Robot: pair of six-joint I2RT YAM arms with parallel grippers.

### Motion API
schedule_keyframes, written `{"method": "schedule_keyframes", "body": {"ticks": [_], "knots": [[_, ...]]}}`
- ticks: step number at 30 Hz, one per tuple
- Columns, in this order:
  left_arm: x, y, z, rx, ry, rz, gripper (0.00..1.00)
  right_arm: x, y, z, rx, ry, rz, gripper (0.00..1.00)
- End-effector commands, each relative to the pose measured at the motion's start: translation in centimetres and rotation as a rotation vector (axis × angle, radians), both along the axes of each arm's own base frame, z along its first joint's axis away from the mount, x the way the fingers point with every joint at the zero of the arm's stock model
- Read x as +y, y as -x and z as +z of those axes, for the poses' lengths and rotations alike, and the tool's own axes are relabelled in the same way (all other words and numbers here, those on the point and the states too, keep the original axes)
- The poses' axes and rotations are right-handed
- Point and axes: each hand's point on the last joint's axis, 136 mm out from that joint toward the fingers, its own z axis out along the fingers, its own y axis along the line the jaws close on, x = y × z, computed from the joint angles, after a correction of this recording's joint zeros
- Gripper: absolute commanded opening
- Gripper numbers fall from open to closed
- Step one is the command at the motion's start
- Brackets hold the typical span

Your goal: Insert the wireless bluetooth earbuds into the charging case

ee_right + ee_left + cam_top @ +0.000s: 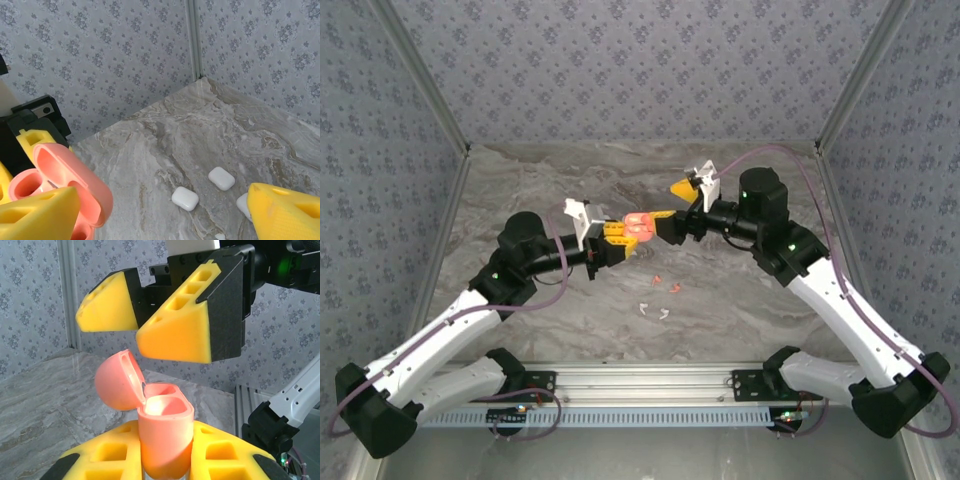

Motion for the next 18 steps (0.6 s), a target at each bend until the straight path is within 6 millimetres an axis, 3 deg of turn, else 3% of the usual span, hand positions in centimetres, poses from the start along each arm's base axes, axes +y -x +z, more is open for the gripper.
{"method": "schedule_keyframes", "body": {"ticks": [1, 5, 7, 13, 18], "knots": [[0.5, 0.5, 1.3, -0.049, 0.016, 0.013, 0.0, -1.2, 1.4, 2.0, -0.024, -0.048, -0.009, 0.9], [0.9, 0.3, 0.2, -0.045, 0.021, 0.044, 0.0, -2.9, 1.4, 0.1, 0.034, -0.033, -0.105, 0.89], [1.2, 0.5, -0.1, -0.06, 0.034, 0.047, 0.0, -3.9, 0.8, -1.8, 0.099, -0.019, -0.184, 0.87], [1.9, 1.3, -0.9, -0.09, 0.049, 0.056, 0.0, -6.6, -1.4, -10.8, 0.393, 0.088, -0.446, 0.83], [2.5, 2.1, -0.8, -0.123, 0.055, 0.048, 0.0, -6.9, -1.7, -19.0, 0.633, 0.207, -0.539, 0.78]]}}
